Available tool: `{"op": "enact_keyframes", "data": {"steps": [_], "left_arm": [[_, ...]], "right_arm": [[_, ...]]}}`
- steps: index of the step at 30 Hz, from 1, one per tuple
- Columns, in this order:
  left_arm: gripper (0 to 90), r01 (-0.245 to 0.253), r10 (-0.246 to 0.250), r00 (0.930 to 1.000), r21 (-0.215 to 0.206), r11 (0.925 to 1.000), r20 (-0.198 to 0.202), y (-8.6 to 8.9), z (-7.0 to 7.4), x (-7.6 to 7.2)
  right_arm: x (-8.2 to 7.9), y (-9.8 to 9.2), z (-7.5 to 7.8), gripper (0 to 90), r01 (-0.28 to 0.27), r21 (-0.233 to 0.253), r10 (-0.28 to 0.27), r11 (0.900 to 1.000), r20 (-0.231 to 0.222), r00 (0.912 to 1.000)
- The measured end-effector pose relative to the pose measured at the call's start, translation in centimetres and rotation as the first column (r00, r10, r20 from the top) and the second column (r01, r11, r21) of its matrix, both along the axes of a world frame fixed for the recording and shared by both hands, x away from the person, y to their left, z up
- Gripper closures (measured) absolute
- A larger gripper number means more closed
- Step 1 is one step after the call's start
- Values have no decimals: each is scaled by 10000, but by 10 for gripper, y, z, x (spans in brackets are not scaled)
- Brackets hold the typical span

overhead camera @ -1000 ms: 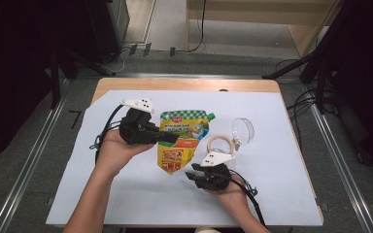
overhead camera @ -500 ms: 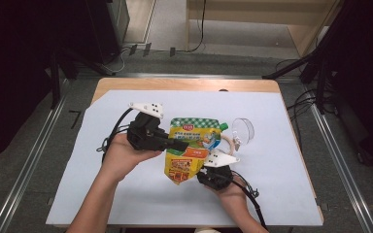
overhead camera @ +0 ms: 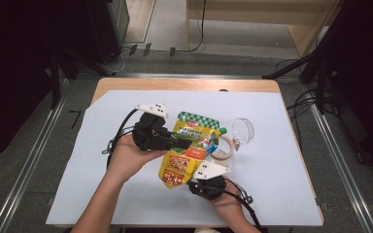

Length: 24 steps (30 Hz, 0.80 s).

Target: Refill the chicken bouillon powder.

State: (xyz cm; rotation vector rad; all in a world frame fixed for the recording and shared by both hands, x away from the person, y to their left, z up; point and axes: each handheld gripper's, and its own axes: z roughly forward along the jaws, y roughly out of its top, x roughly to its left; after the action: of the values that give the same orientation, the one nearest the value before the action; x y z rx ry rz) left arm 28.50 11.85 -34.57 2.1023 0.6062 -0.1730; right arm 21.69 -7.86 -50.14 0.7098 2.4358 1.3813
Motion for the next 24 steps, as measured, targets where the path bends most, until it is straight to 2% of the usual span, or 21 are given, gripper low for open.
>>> {"op": "enact_keyframes", "data": {"steps": [4,9,16,24], "left_arm": [[811,-52,51,9999,-99,9999,-160,-3,-3,1],[783,-106,107,9999,136,9999,-95,-8,-6,0],[715,-194,188,9996,262,9995,227,-15,-13,0],[691,-306,301,9994,318,9990,156,-20,-16,0]], "right_arm": [[-6,5,5,711,-302,-32,302,9995,25,9995],[-11,11,8,706,-629,-54,628,9980,-81,9980],[-17,14,11,710,-848,-4,848,9964,-74,9964],[-21,18,16,700,-1135,192,1138,9934,-145,9934]]}}
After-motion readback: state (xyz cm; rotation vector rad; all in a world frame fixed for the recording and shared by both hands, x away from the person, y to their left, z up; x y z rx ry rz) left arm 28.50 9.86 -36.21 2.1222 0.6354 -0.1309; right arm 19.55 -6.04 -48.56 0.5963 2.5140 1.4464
